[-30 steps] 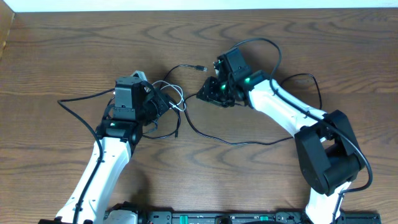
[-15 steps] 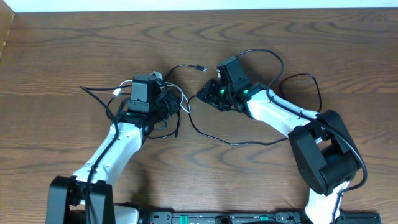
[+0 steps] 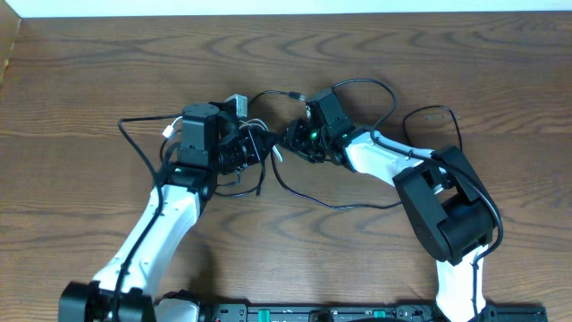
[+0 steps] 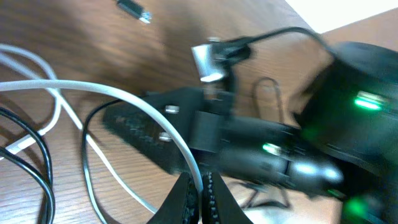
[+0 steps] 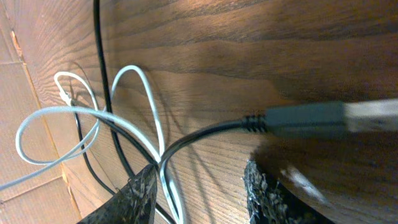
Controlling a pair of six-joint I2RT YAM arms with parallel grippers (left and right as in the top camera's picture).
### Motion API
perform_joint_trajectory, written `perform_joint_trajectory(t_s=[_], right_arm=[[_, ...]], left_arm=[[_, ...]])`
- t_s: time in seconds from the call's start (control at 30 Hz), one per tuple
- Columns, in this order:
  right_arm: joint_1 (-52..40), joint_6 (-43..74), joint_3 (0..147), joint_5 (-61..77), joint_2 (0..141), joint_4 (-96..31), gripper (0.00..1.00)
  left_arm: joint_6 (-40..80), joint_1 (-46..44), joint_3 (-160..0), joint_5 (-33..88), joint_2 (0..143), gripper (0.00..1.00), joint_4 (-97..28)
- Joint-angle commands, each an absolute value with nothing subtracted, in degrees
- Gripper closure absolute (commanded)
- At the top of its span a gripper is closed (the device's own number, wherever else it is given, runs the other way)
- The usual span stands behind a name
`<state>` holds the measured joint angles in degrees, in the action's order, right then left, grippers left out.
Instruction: Untangle cables
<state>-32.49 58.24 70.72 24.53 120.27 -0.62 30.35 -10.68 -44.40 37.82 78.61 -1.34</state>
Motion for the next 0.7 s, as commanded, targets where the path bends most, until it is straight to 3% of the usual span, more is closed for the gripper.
perform_joint_trajectory(t_s=[0.0, 0.1, 0.2, 0.33, 0.67], right_arm=[[-32.9, 60.5, 70.4, 22.6, 121.9, -0.7, 0.57], [-33.1, 61.1, 70.4, 22.5, 123.1, 1.1, 0.57], [-33.1, 61.1, 70.4, 21.6, 123.9, 4.1, 0.67], [-32.7, 58.5, 70.4, 19.8, 123.9, 9.1, 0.98], [-31.9, 37.0, 70.4, 24.7, 117.9, 5.9, 0.99]], left_arm=[[27.6, -10.7, -45.2, 41.8, 76.0, 0.92, -1.6], [27.6, -10.7, -45.2, 41.7, 75.5, 0.92, -2.0], [27.4, -10.7, -45.2, 40.9, 75.5, 0.93, -2.5], [26.6, -10.7, -45.2, 39.6, 75.5, 0.93, -2.8], [28.1, -10.7, -45.2, 25.4, 76.3, 0.93, -6.5]])
